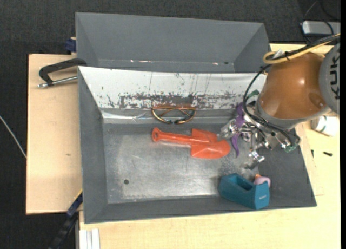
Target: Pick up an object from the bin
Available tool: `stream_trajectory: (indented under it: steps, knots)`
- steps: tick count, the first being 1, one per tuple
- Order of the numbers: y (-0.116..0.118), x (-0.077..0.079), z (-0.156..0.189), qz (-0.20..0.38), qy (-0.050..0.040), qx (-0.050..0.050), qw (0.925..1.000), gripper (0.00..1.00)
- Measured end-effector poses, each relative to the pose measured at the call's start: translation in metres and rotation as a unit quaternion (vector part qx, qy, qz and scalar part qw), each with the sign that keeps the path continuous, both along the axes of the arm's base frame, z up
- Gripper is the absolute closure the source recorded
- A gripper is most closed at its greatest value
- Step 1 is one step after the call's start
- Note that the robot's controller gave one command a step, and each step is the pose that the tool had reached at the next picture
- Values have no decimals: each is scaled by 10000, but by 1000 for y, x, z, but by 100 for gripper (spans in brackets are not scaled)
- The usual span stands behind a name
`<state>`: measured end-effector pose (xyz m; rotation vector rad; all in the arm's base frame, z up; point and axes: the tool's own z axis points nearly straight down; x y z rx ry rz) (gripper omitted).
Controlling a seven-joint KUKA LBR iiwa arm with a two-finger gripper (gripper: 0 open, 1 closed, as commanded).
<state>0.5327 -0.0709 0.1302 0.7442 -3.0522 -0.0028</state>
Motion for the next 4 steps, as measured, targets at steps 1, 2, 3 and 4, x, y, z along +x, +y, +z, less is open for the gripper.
stream_trajectory:
  steps: [1,2,3,4]
  knots:
    - [6,12,-55,-9,-51,-12,10000,100]
    - [6,12,-55,-9,-51,-12,10000,100]
    - [8,14,-26,27,-5,-1,10000,100]
    - [16,15,-10,-200,-16,0,9998,0]
